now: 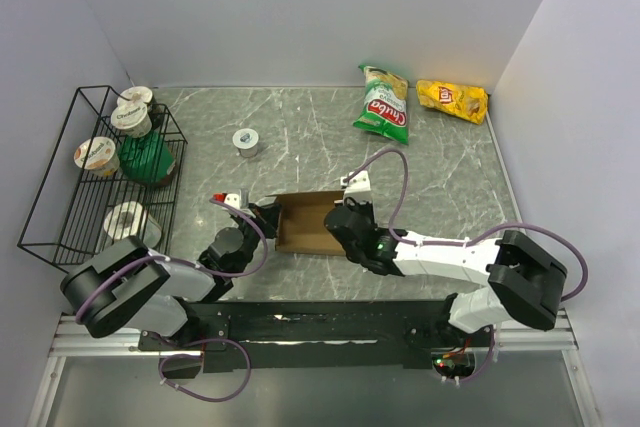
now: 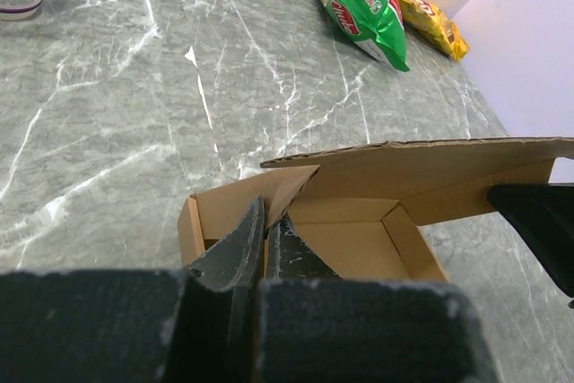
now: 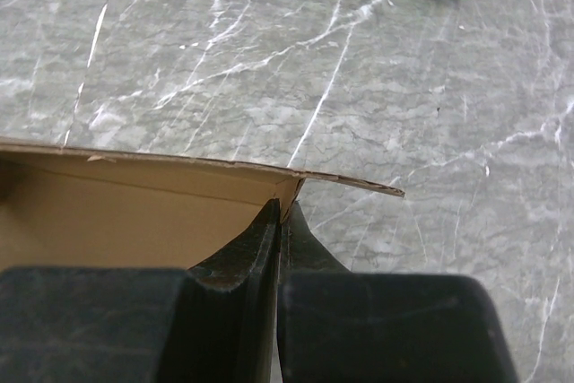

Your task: Fold the paper box

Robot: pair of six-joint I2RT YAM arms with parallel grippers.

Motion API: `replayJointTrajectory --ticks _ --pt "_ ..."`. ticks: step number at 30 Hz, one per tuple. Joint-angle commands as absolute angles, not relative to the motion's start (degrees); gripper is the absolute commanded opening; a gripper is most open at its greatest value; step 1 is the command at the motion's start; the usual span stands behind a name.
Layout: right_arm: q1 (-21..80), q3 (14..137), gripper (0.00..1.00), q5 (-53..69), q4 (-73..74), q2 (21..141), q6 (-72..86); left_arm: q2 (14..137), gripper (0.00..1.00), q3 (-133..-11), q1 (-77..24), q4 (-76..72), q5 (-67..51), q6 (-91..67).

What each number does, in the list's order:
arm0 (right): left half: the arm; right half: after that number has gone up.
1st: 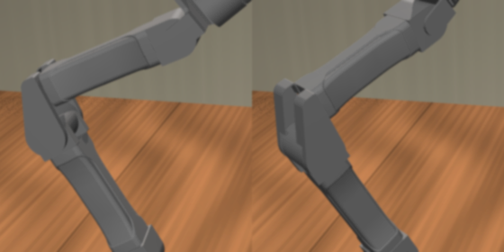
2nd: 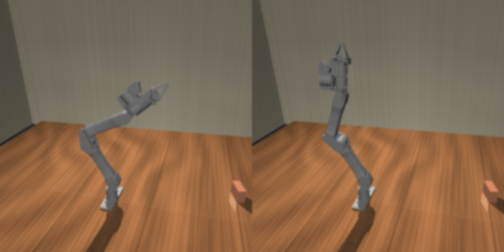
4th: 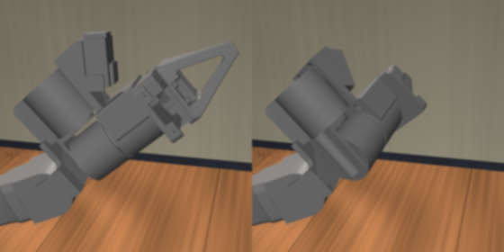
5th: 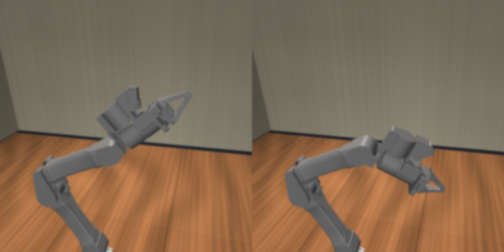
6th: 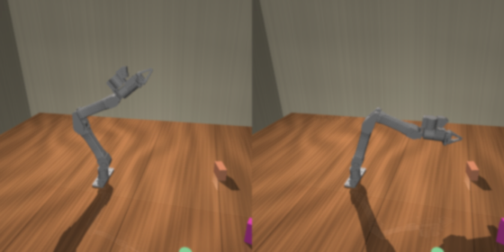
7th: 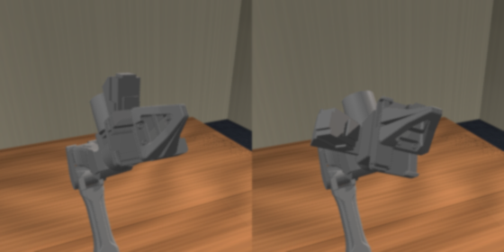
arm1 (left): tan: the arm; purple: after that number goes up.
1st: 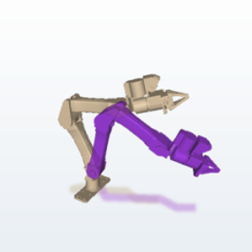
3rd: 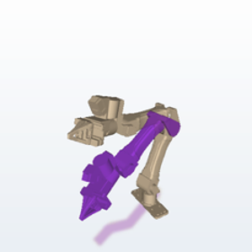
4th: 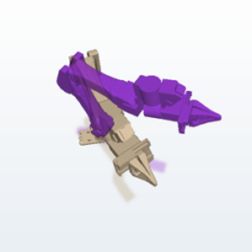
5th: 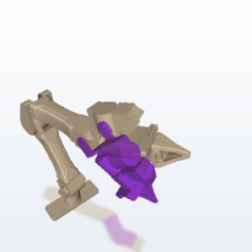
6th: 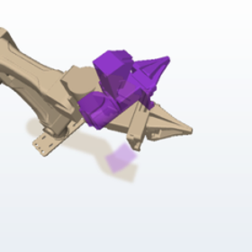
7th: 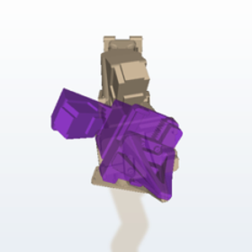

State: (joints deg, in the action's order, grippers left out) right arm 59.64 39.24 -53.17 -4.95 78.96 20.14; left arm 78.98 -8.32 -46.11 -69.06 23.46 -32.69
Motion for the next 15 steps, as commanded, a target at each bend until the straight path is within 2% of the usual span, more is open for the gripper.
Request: replayJointTrajectory --ticks 1,10,15 --pt "63.0 41.1 0.0 -43.6 -6.6 81.2 27.3 81.4 0.01 -7.6 -49.6 -62.7 13.2 -37.5" --pt "66.6 37.4 0.0 -47.4 -3.5 80.2 30.5 78.3 0.01 -6.6 -49.7 -59.6 15.4 -37.4" --pt "69.5 38.1 0.0 -51.1 2.9 82.1 34.3 77.2 0.01 -5.2 -49.6 -58.1 16.3 -38.5"
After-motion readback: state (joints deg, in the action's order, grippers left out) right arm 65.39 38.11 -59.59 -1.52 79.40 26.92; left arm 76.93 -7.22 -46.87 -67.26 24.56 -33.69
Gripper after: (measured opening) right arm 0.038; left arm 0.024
